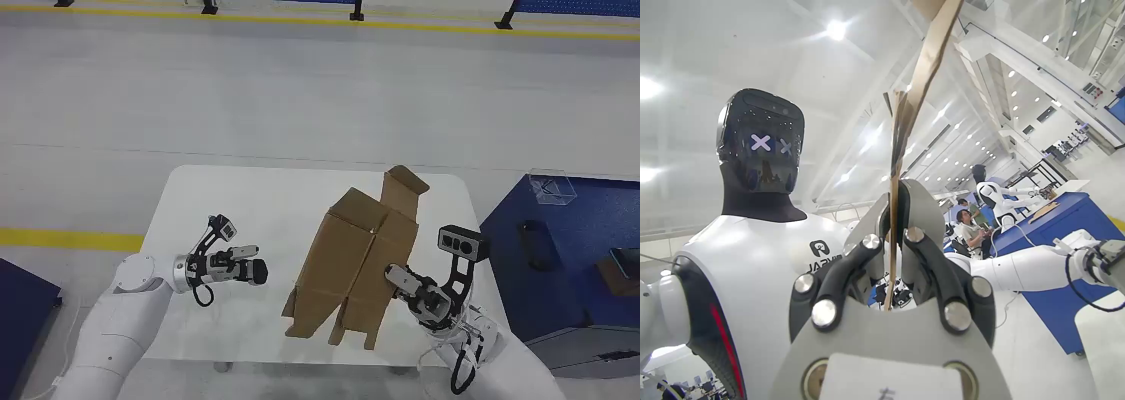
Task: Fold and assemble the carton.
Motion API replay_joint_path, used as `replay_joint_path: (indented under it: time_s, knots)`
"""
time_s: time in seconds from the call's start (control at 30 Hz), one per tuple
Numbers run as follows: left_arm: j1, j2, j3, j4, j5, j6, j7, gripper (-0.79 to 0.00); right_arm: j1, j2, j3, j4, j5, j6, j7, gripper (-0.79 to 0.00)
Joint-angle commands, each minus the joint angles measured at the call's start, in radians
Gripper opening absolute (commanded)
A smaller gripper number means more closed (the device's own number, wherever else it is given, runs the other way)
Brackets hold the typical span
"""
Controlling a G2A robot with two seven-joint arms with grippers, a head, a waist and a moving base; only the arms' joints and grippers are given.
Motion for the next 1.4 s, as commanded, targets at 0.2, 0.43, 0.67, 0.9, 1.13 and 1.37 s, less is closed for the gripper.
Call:
replay_joint_path:
  time_s: [0.2, 0.43, 0.67, 0.9, 1.13, 1.37]
  knots:
    - [0.000, 0.000, 0.000, 0.000, 0.000, 0.000, 0.000, 0.000, -0.016, -0.005, 0.031, -0.195, 0.288, 0.173, -0.084, -0.785]
    - [0.000, 0.000, 0.000, 0.000, 0.000, 0.000, 0.000, 0.000, -0.061, 0.003, 0.150, -0.357, 0.959, 0.696, -0.106, -0.785]
    - [0.000, 0.000, 0.000, 0.000, 0.000, 0.000, 0.000, 0.000, -0.141, 0.015, 0.230, -0.363, 1.411, 1.241, -0.215, -0.785]
    - [0.000, 0.000, 0.000, 0.000, 0.000, 0.000, 0.000, 0.000, -0.252, 0.022, 0.221, -0.398, 1.848, 1.583, -0.390, -0.785]
    - [0.000, 0.000, 0.000, 0.000, 0.000, 0.000, 0.000, 0.000, -0.299, 0.033, 0.225, -0.374, 2.109, 1.725, -0.565, -0.785]
    - [0.000, 0.000, 0.000, 0.000, 0.000, 0.000, 0.000, 0.000, -0.268, 0.018, 0.304, -0.358, 1.914, 1.582, -0.456, -0.785]
